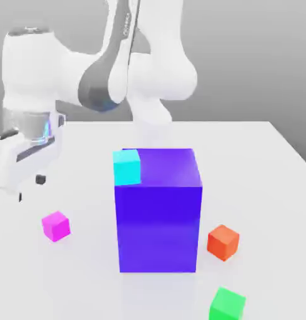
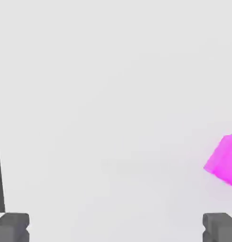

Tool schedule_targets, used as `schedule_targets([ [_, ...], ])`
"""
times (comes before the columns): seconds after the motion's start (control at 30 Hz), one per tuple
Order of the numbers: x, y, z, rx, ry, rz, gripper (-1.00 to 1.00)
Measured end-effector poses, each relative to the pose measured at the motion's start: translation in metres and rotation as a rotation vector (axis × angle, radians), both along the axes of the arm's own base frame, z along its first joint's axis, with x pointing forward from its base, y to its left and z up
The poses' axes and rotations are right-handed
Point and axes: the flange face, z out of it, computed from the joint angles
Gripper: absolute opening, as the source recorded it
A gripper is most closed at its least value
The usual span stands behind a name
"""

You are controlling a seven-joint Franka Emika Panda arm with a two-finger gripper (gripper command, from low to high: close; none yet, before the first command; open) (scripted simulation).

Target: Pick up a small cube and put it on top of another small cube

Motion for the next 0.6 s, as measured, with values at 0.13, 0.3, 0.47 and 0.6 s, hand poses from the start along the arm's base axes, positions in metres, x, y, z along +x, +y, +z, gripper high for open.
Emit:
schedule_targets([
  [0.13,-0.046,-0.009,-0.048,0.079,0.046,-0.273,0.00],
  [0.3,-0.060,-0.007,-0.094,0.111,0.065,-0.377,0.00],
  [0.47,-0.061,-0.005,-0.129,0.112,0.068,-0.377,-1.00],
  [0.6,-0.061,-0.005,-0.129,0.111,0.066,-0.377,-1.00],
])
